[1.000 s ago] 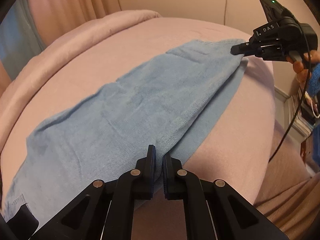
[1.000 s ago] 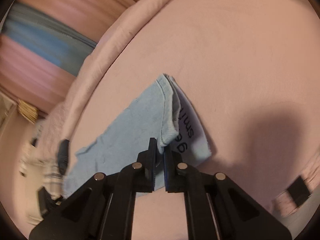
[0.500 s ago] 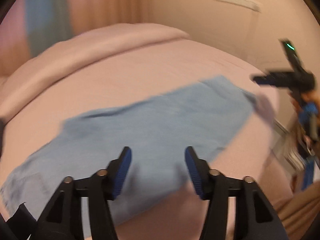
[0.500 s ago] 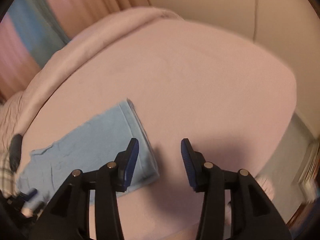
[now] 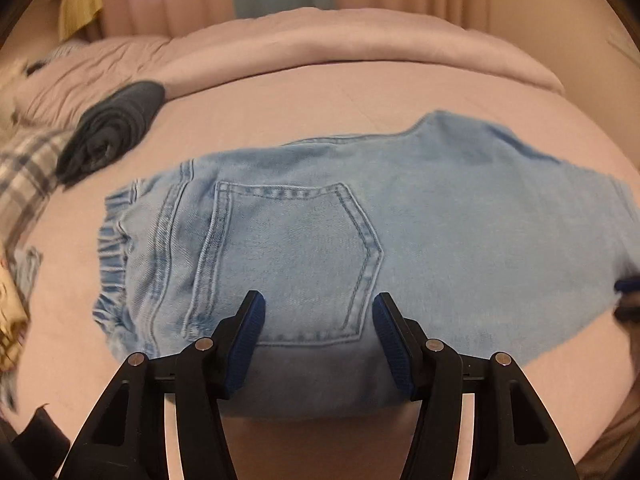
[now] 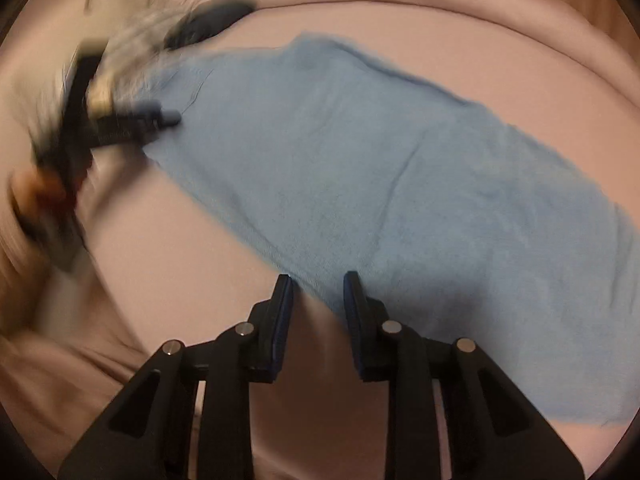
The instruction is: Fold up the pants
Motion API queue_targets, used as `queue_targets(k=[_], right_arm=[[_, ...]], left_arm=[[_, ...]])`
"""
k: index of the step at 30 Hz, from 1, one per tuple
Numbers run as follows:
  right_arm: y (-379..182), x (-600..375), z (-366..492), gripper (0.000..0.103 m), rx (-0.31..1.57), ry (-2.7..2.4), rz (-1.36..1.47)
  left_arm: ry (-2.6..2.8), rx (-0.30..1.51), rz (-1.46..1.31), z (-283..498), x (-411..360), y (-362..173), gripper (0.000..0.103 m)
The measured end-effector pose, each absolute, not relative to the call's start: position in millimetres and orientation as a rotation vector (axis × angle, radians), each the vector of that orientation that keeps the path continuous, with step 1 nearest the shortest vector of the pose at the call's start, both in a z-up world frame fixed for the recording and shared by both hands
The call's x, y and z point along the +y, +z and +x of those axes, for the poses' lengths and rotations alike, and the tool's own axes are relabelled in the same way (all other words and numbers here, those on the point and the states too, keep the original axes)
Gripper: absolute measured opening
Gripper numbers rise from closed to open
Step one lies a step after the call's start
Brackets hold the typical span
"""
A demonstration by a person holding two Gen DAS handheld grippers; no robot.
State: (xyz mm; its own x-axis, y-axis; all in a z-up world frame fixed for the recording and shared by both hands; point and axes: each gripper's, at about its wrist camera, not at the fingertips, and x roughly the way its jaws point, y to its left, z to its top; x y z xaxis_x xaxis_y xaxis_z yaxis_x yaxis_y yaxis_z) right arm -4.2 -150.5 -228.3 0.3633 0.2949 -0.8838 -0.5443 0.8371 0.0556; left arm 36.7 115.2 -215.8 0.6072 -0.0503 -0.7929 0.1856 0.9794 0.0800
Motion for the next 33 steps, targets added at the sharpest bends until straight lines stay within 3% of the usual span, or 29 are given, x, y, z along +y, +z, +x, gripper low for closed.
queue_targets(k=[4,10,17,20,22,23,24,27,30,32,33], right_arm=[[-205,-157,20,0.029,1.188,0.597,-0.172],[-161,-169,91,0.039,1.077,0.667,0.198],[-192,-118,209,0.041,1.185,0.611,0.327],[-223,-92,243,0.041,1.354,0.595,0.349],[-235,-96,246,0.030,1.479,0.622,0.393],[-239,-93,244,0.016,1.493,0.592,0.358],[-240,-91,246,0.011,1.485,0.570,0.324],[-233,-112,255,0.008,1.462,0.540,0.428],[-250,-113,264,0.000,1.455,0.430,0.394],[-247,-108,268,0.000,1.432,0.450,0.407],[-234,-107,261,0.010,1.391,0.454,0.373]], left_arm=[[-0.154,0.862,0.096,34,131,-192,0.059],[-0.025,0.769,0.032,48,175,-173,0.059],[0.025,0.792,0.024,66,209,-186,0.059],[0.020,0.812,0.033,64,207,-196,0.059],[0.016,0.823,0.040,69,208,-202,0.060],[0.016,0.825,0.039,68,209,-203,0.060],[0.012,0.829,0.038,71,211,-205,0.061],[0.004,0.848,0.062,74,210,-213,0.064],[0.030,0.850,0.022,74,219,-215,0.082],[0.031,0.856,-0.033,71,227,-213,0.085],[0.043,0.862,-0.055,68,232,-210,0.084]])
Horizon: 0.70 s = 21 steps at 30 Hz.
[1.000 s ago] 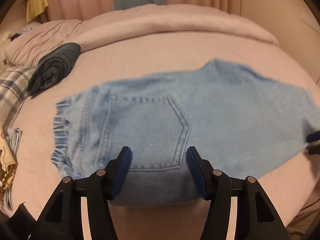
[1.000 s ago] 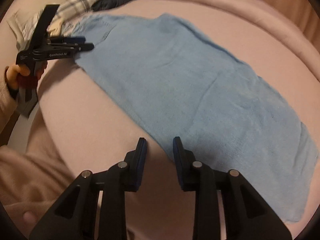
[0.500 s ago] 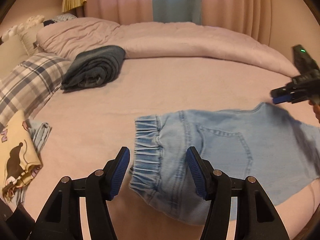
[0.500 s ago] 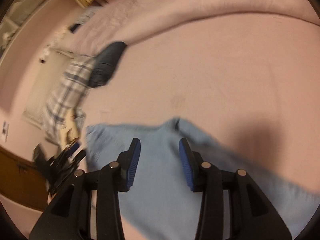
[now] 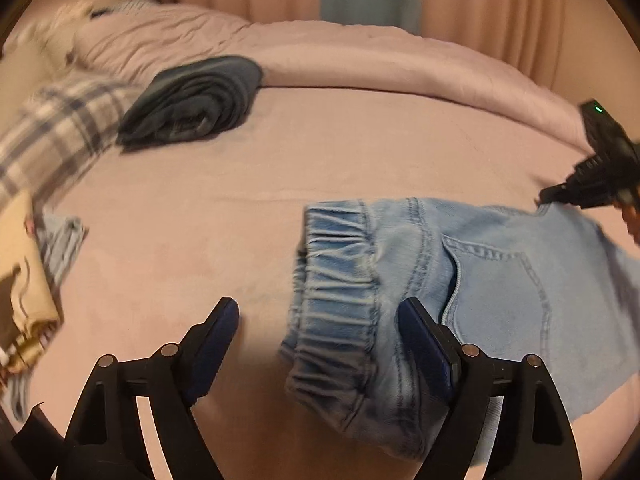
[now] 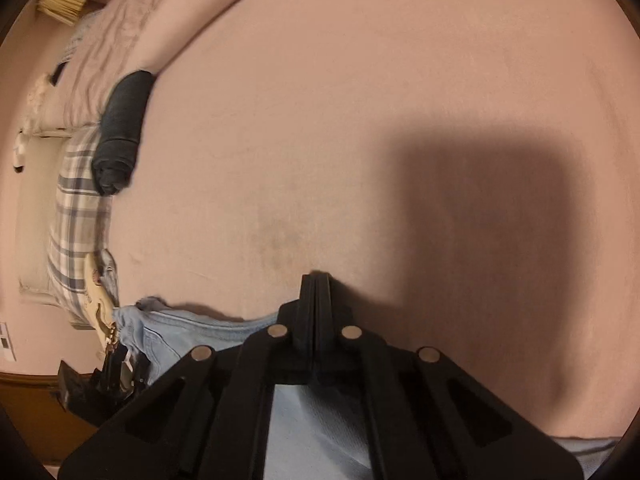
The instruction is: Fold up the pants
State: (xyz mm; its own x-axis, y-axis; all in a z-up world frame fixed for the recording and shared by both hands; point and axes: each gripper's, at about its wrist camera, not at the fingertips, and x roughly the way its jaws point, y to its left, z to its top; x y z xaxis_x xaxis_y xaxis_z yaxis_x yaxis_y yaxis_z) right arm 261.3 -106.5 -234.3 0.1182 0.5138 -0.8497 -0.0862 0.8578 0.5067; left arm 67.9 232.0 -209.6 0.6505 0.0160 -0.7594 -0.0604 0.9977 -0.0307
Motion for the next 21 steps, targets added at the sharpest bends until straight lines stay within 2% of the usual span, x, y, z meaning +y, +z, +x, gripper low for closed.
queue_targets(k=[4,6,8,11,15,16,17,21], right_arm=[[-184,-102,230,0.016,1.207,0.484,0.204],[-160,-95,197,0.026,1.126,0.532,0.075],[-153,-102,171,0.027,1.087,0.549,-0.017],[-162,-115,129,0.026,1.059,0.550,-0.140],[-215,-121,134,0.024,1.116,0.438,-0.255],[-236,-127,148,0.024,1.179,0.409,-0.203],[-239,-133,156,0.025,1.167,0.412,-0.123],[-220,-154,168,0.026,1.206,0.396,0.075]], left_arm=[[0.071,0.801,-0.076,44,240,-185,0.084],[0.071,0.753,-0.066,29,235,-170,0.084],[0.054,0.702,-0.063,17,228,-159,0.084],[0.031,0.672,-0.045,17,212,-157,0.084],[-0.018,0.839,0.000,62,176,-201,0.083],[-0.001,0.878,0.027,69,172,-210,0.083],[0.038,0.905,0.068,78,167,-219,0.084],[0.051,0.888,0.013,74,169,-197,0.085]])
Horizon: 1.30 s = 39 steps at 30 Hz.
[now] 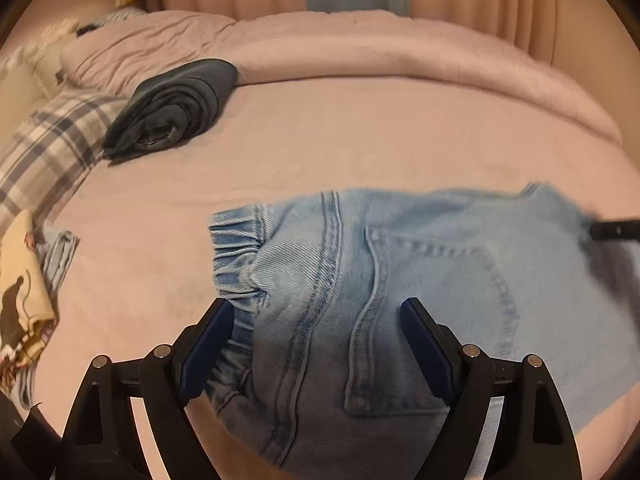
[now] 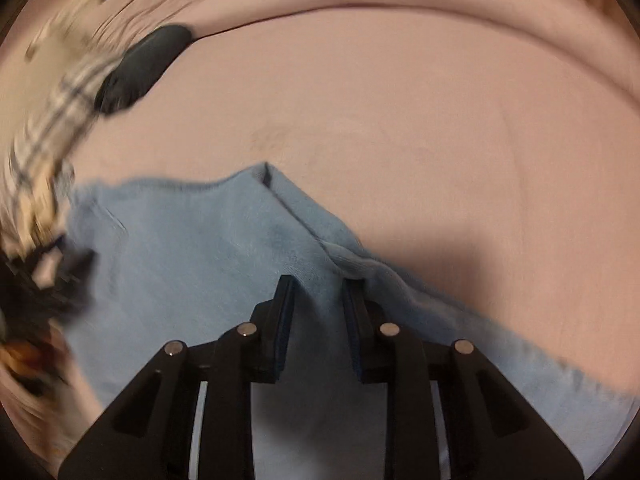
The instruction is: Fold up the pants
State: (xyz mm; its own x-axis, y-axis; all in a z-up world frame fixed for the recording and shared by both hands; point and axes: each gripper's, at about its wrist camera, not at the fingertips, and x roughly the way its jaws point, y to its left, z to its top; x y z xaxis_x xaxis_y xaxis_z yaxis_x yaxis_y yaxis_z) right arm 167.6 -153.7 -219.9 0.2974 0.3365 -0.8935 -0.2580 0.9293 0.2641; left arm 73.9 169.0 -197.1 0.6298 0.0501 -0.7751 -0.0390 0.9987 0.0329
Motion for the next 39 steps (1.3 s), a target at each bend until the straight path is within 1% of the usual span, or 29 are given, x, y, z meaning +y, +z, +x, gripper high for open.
queue_targets(k=[4,6,8,11,13,14,15,17,20,21,23,26,27,32,36,39], right_arm=[[-182,-176,130,0.034,1.111,0.427,0.079],[-175,-195,101,0.041,1.098,0.434,0.116],[-178,-211,80,0.042,1.100,0.430,0.130],[-196,-231,52,0.042,1.121,0.363,0.109],[-228,-235,56,0.039,1.204,0.309,0.136],[-230,-239,55,0.036,1.186,0.315,0.160],[-228,-244,53,0.036,1.156,0.336,0.187],[-218,-259,49,0.036,1.163,0.319,0.230],[-206,-304,32,0.037,1.122,0.208,0.290],[-201,-333,19,0.040,1.100,0.114,0.340],[-197,-373,-3,0.041,1.048,0.019,0.455],[-190,-432,-54,0.046,0.921,-0.085,0.676],[-191,-445,-66,0.046,0.902,-0.117,0.722],[-218,-471,-100,0.047,0.892,-0.144,0.930],[-234,-462,-101,0.047,0.857,-0.126,1.017],[-240,-460,-95,0.046,0.790,-0.115,1.086]], left_arm=[[0.018,0.800,0.006,42,167,-168,0.085],[-0.044,0.776,-0.009,25,157,-159,0.085],[-0.119,0.769,-0.020,16,141,-157,0.085],[-0.202,0.815,-0.004,17,109,-173,0.085],[-0.175,0.908,0.060,30,87,-197,0.085],[-0.158,0.969,0.092,37,80,-210,0.085],[-0.128,0.993,0.143,42,73,-220,0.085],[-0.116,0.979,0.168,43,70,-218,0.085],[-0.140,0.982,0.123,42,72,-208,0.085],[-0.158,0.972,0.096,40,72,-202,0.085],[-0.186,0.953,0.067,39,67,-194,0.085],[-0.261,0.924,-0.021,45,51,-176,0.085],[-0.295,0.916,-0.061,48,42,-171,0.085],[-0.439,0.950,-0.136,70,-15,-169,0.085],[-0.558,1.016,-0.197,75,-69,-179,0.085],[-0.603,1.053,-0.222,81,-100,-190,0.085]])
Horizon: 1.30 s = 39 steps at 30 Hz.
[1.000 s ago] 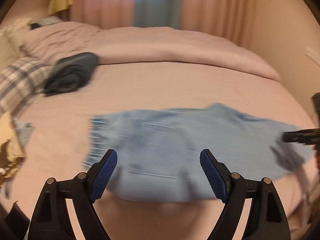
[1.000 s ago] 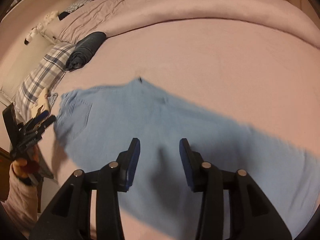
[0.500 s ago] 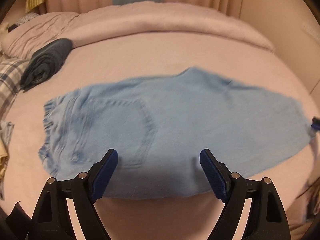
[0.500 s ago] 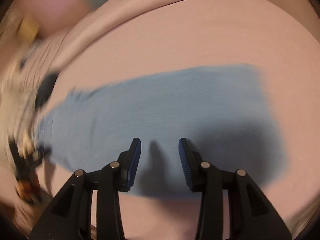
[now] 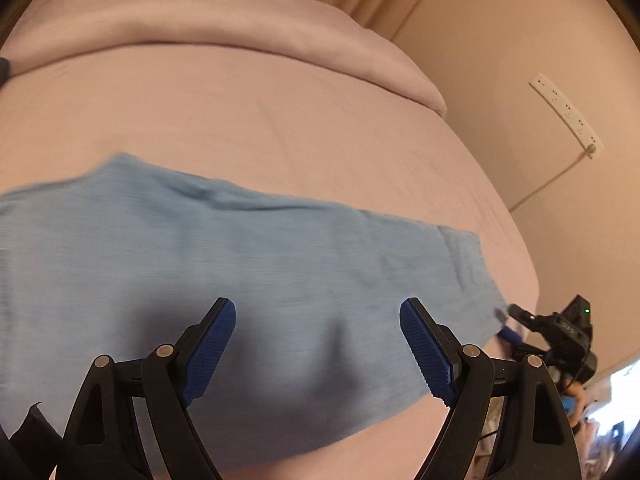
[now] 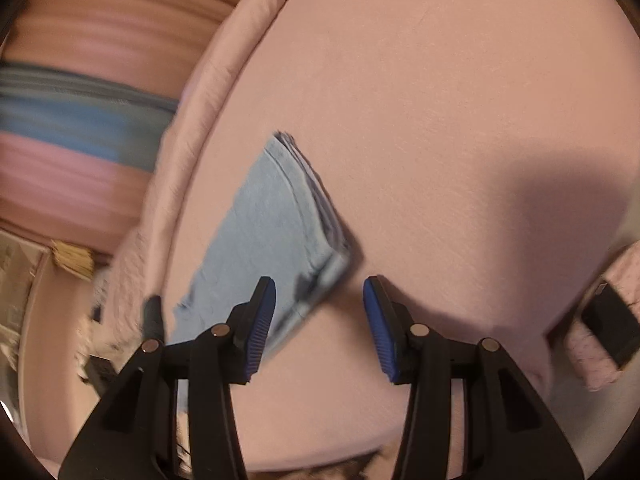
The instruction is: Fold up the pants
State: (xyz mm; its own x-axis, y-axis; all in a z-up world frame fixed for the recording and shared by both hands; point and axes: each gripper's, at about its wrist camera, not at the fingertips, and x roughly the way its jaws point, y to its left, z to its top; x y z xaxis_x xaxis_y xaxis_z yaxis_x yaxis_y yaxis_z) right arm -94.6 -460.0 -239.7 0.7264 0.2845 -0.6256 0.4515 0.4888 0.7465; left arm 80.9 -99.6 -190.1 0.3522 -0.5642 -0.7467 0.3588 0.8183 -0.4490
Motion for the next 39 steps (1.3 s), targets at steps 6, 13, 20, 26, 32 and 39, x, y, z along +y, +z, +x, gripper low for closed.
queue_targets(k=[6,13,20,26,32,39], right_arm=[[-238,-461,-88,0.017,0.763,-0.164,1.066],[-167,-392,-64,0.015,0.676,-0.034,0.552],[-159,-320,-49,0.016,0.672,0.128,0.336],[-171,-300,-43,0.016,0.712,0.155,0.273],[-167,-293,-36,0.016,0.728,0.147,0.228],[-149,-247,-39,0.016,0.685,0.238,0.135]], left_arm=[[-0.584,1.152,-0.281,87,-128,-216,0.085],[-0.718,1.227,-0.453,97,-130,-200,0.085],[-0.893,1.200,-0.537,103,-167,-175,0.085],[-0.876,1.291,-0.370,115,-219,-186,0.077],[-0.878,1.296,-0.388,113,-216,-195,0.006],[-0.851,1.142,-0.402,110,-141,-155,0.005]])
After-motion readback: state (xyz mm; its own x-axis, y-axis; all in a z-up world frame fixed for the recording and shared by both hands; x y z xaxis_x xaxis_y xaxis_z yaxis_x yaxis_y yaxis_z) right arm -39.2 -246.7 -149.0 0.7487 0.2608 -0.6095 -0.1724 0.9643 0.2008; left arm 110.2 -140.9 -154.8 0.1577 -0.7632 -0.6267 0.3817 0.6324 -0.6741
